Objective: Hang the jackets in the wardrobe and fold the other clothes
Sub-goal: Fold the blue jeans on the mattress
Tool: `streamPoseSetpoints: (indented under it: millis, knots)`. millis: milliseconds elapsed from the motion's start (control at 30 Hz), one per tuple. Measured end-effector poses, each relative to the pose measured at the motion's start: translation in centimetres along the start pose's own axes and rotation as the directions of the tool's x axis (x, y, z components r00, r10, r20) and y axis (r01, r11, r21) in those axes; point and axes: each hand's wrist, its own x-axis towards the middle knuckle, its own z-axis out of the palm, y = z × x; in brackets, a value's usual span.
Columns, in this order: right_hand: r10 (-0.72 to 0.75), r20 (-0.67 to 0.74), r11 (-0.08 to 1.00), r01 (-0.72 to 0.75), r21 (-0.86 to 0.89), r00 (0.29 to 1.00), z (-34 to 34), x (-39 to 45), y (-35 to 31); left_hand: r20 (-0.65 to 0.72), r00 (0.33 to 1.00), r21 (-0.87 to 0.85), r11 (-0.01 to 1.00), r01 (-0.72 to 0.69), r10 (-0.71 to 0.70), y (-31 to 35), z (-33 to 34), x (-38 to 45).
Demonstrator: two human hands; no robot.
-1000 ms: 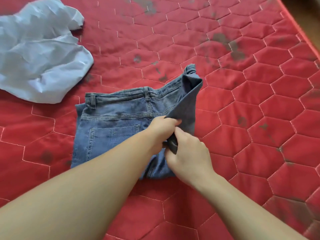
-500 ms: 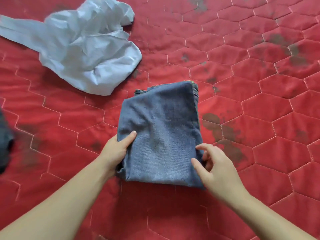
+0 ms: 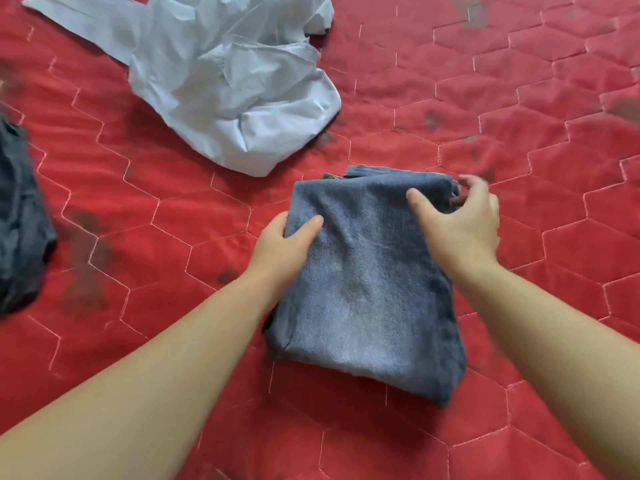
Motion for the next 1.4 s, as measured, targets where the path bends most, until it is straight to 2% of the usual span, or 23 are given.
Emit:
streamPoseSetpoints:
  millis: [133, 233, 333, 367, 433, 500, 533, 567, 600, 700, 800, 833, 867, 900, 967, 1000, 1033, 1133, 1200, 1267, 1333, 1400]
  knots:
    - [-0.077, 0.153, 0.977, 0.044, 0.207, 0.985, -0.8, 1.5, 0.5, -0.125, 0.985, 0.11, 0.989, -0.104, 0.117, 1.4, 0.8, 1.0]
    - [-0.269, 0.129, 0.961, 0.257, 0.104, 0.955, -1.4, 0.9, 1.7, -0.169, 0.978, 0.099, 0.989, -0.107, 0.122, 1.3, 0.2, 1.1]
    - [-0.406, 0.163, 0.914, 0.4, 0.073, 0.899, -1.9, 0.3, 0.9, -0.09, 0.996, -0.055, 0.998, -0.033, 0.028, 1.7, -0.3, 2.0]
    - [-0.456, 0.19, 0.89, 0.447, 0.089, 0.87, -2.1, 0.3, 0.5, -0.058, 0.998, -0.104, 0.995, -0.001, -0.005, 2.0, -0.5, 2.4]
    - [-0.611, 0.201, 0.791, 0.6, 0.119, 0.766, -2.7, -0.8, -0.8, 0.019, 0.998, -0.189, 0.98, 0.068, -0.066, 2.4, -1.2, 3.3]
    - [-0.746, 0.215, 0.665, 0.724, 0.186, 0.63, -3.8, -2.6, -1.9, 0.137, 0.988, -0.193, 0.976, 0.099, -0.073, 2.8, -1.8, 3.5]
    - [-0.789, 0.199, 0.614, 0.762, 0.206, 0.582, -4.4, -3.6, -2.2, 0.183, 0.982, -0.172, 0.981, 0.086, -0.054, 3.0, -2.0, 3.2]
    - [-0.807, 0.161, 0.59, 0.776, 0.22, 0.568, -5.0, -4.4, -2.3, 0.223, 0.974, -0.153, 0.986, 0.072, -0.036, 3.3, -2.1, 2.9]
    - [-0.794, 0.102, 0.605, 0.761, 0.236, 0.6, -5.6, -4.9, -2.2, 0.26, 0.965, -0.155, 0.986, 0.068, -0.026, 3.6, -2.2, 2.6]
    - [-0.577, -0.102, 0.731, 0.568, 0.378, 0.81, -7.0, -3.7, -1.8, 0.375, 0.926, -0.229, 0.972, 0.06, 0.032, 5.8, -1.4, 2.1]
    - [-0.253, -0.182, 0.883, 0.304, 0.357, 0.95, -5.7, 0.7, -0.2, 0.316, 0.948, -0.154, 0.988, 0.026, 0.025, 6.4, 1.2, 4.1]
    - [-0.105, -0.144, 0.918, 0.151, 0.366, 0.984, -4.7, 2.4, 1.1, 0.269, 0.963, -0.088, 0.996, 0.035, -0.01, 6.0, 2.2, 4.8]
    - [0.053, -0.049, 0.922, -0.03, 0.386, 0.997, -3.7, 3.7, 2.3, 0.22, 0.974, -0.015, 0.998, 0.06, -0.055, 5.4, 3.0, 5.4]
    - [0.194, 0.078, 0.887, -0.209, 0.412, 0.978, -2.6, 4.5, 3.5, 0.174, 0.981, 0.047, 0.995, 0.084, -0.09, 4.5, 3.6, 5.8]
    - [0.323, 0.3, 0.783, -0.431, 0.448, 0.898, -1.2, 5.0, 4.9, 0.084, 0.992, 0.151, 0.985, 0.078, -0.092, 3.4, 4.6, 6.3]
    - [0.297, 0.347, 0.765, -0.439, 0.471, 0.89, -1.0, 4.6, 4.9, 0.05, 0.996, 0.192, 0.979, 0.062, -0.073, 3.1, 4.8, 6.4]
    - [0.224, 0.343, 0.783, -0.379, 0.494, 0.912, -1.0, 4.2, 4.7, 0.039, 0.998, 0.215, 0.976, 0.045, -0.055, 3.0, 5.0, 6.2]
    - [-0.003, 0.218, 0.854, -0.111, 0.509, 0.976, -1.8, 2.8, 3.7, 0.026, 0.999, 0.226, 0.974, 0.02, -0.027, 2.8, 5.2, 5.8]
    - [-0.137, 0.21, 0.846, 0.005, 0.533, 0.968, -2.6, 1.8, 3.0, 0.01, 1.0, 0.189, 0.982, 0.002, -0.004, 2.9, 4.9, 5.1]
    - [-0.284, 0.266, 0.854, 0.117, 0.507, 0.921, -3.6, 0.8, 2.3, 0.136, 0.99, 0.129, 0.99, -0.055, 0.037, 3.0, 4.3, 4.5]
    - [-0.41, 0.346, 0.848, 0.213, 0.486, 0.844, -4.8, -0.3, 1.6, 0.292, 0.955, 0.071, 0.995, -0.066, 0.042, 3.2, 3.3, 3.8]
    - [-0.44, 0.444, 0.84, 0.182, 0.512, 0.781, -6.0, -0.9, 1.0, 0.432, 0.901, 0.036, 0.998, -0.049, 0.029, 4.0, 2.1, 2.9]
